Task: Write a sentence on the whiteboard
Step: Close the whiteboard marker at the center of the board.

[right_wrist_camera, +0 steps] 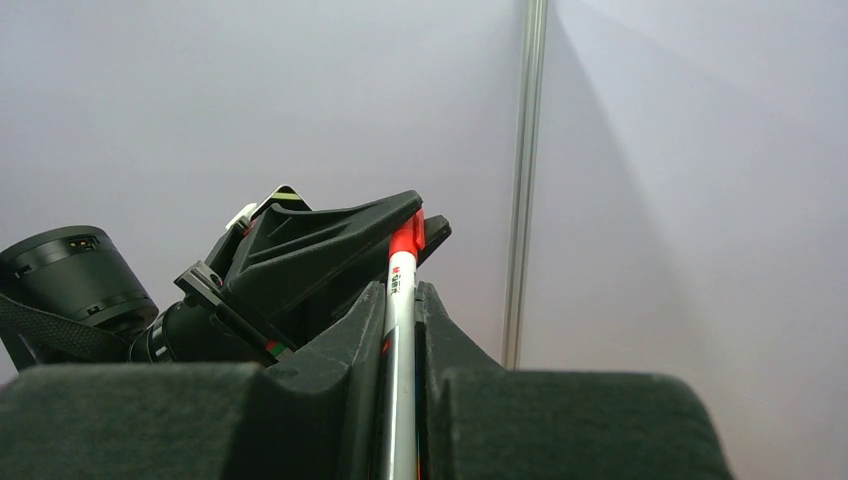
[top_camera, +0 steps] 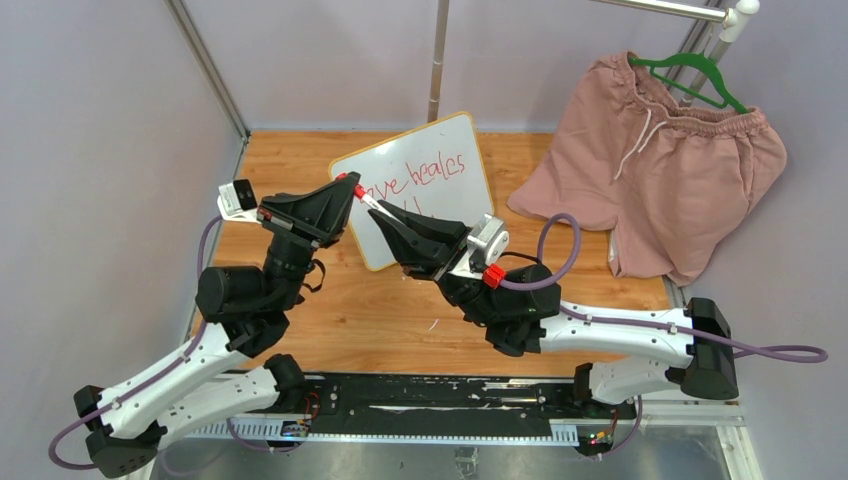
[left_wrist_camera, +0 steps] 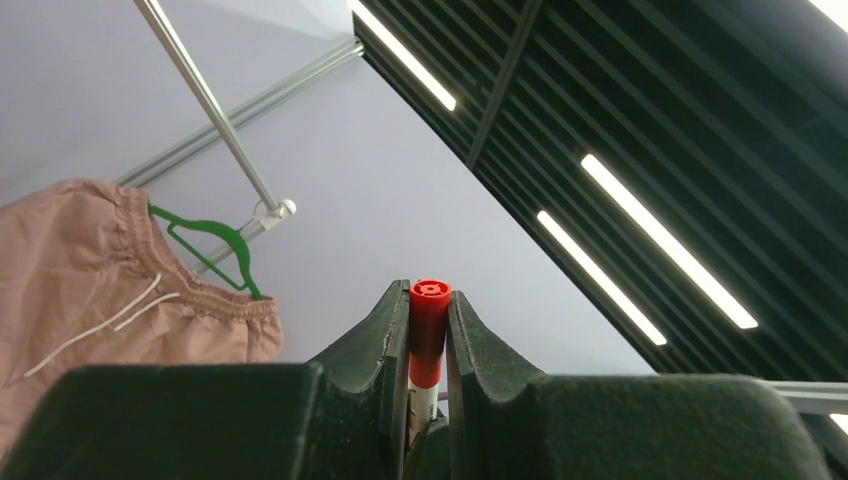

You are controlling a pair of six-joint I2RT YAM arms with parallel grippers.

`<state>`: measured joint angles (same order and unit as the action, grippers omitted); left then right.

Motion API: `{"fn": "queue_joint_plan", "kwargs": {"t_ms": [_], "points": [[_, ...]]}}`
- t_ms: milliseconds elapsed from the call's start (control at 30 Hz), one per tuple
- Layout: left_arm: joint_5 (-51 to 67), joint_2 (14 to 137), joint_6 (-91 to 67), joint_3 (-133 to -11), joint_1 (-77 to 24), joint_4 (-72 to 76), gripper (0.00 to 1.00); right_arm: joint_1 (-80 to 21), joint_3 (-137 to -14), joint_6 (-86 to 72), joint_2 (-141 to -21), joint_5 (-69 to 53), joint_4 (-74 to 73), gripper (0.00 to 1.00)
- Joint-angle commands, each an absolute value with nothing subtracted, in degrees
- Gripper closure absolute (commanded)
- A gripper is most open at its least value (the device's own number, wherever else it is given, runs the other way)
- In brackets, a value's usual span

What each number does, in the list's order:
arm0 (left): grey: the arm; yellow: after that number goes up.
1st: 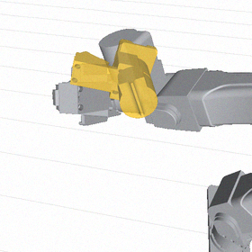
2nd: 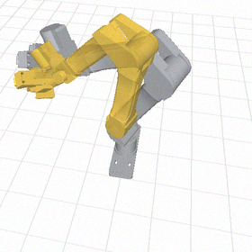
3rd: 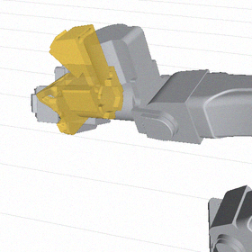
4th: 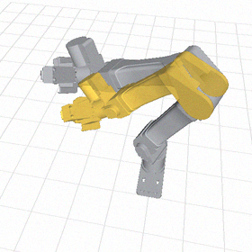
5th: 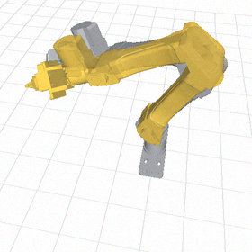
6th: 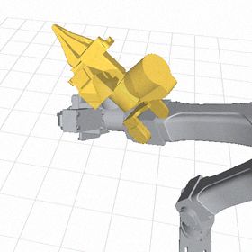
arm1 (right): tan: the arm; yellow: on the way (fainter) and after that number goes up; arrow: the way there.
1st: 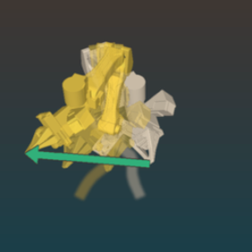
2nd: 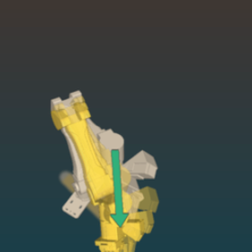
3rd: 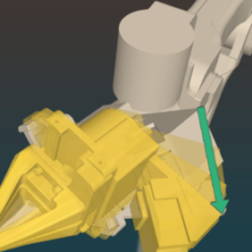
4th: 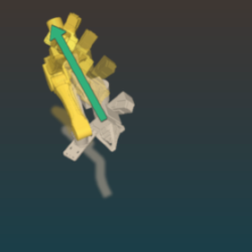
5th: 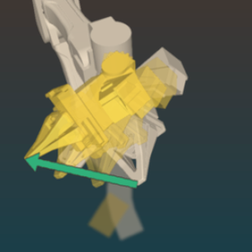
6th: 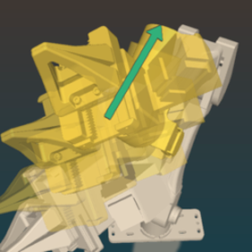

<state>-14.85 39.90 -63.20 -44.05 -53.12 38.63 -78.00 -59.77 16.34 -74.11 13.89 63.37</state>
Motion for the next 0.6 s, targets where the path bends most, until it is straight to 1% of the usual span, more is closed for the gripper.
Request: {"fn": "queue_joint_plan", "kwargs": {"t_ms": [0, 100, 300, 400, 467, 567], "points": [[-1.30, 41.90, -62.53, -42.18, -57.04, 30.74, 1.00, -77.08, -61.21, 16.43, -77.16, 13.29, 55.34, 1.00], [-5.32, 39.56, -61.58, -41.16, -57.04, 30.46, 1.00, -77.08, -59.85, 16.11, -75.52, 12.96, 54.56, 1.00], [-14.64, 34.84, -55.43, -43.08, -57.04, 22.10, 1.00, -77.08, -61.04, 14.55, -72.89, 10.73, 44.99, 1.00], [-18.12, 33.10, -53.84, -43.07, -56.98, 21.07, 1.00, -77.17, -61.41, 13.67, -72.26, 10.13, 42.20, 0.99], [-19.94, 32.01, -53.14, -43.22, -57.02, 19.29, 1.00, -77.12, -61.16, 12.97, -71.61, 10.04, 41.09, 0.96], [-22.57, 30.78, -53.03, -42.96, -57.03, 17.58, 1.00, -77.17, -61.32, 11.67, -70.65, 8.75, 38.14, 0.87]]}}
